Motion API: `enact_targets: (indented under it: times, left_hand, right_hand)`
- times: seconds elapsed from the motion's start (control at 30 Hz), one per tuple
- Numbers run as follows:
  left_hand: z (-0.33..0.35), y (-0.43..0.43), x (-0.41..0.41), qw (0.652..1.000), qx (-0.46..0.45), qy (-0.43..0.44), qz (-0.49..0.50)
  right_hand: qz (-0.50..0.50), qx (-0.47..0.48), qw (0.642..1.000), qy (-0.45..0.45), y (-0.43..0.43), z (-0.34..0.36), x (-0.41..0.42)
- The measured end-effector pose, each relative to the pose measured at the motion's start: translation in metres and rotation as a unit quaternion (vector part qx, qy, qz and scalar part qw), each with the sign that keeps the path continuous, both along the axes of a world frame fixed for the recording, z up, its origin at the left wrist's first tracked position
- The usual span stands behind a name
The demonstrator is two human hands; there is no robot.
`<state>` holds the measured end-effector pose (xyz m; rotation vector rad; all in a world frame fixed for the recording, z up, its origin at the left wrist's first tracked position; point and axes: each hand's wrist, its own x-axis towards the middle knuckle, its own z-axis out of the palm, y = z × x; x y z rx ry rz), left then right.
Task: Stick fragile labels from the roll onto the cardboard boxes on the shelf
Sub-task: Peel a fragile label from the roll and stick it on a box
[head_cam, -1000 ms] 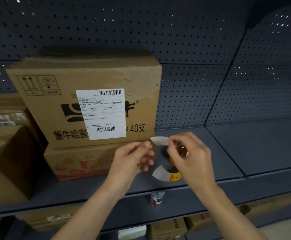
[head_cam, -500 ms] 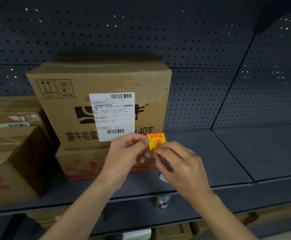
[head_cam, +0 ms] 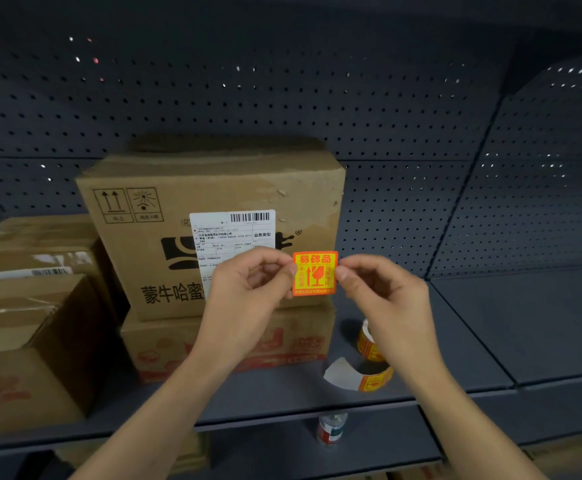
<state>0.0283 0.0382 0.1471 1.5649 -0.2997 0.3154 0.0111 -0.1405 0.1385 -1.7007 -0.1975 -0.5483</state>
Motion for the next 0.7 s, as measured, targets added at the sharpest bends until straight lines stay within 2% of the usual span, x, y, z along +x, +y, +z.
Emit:
enact_targets:
  times: [0.23,0.33,0.4,0.5,0.7]
  left_hand:
    - [0.025,-0.001,0.004,0.998,0.037,-0.037,0.017]
    - [0.035,-0.001,0.006,0.991,0.094,-0.076,0.065]
    - [0.042,0.001,0.009,0.967,0.182,-0.133,0.119]
    - [0.055,0.007,0.013,0.900,0.304,-0.244,0.197]
    - [0.068,0.022,0.030,0.822,0.387,-0.319,0.268]
  right_hand:
    - [0.039,0.021,0.999,-0.013,0.003,0.026,0.012]
    - [0.046,0.011,0.999,-0.026,0.003,0.036,0.017]
    - [0.047,0.000,0.998,-0.039,0.004,0.043,0.021]
    - [0.056,-0.006,0.997,-0.056,0.001,0.052,0.028]
    - [0.066,-0.025,0.996,-0.049,-0.005,0.059,0.042]
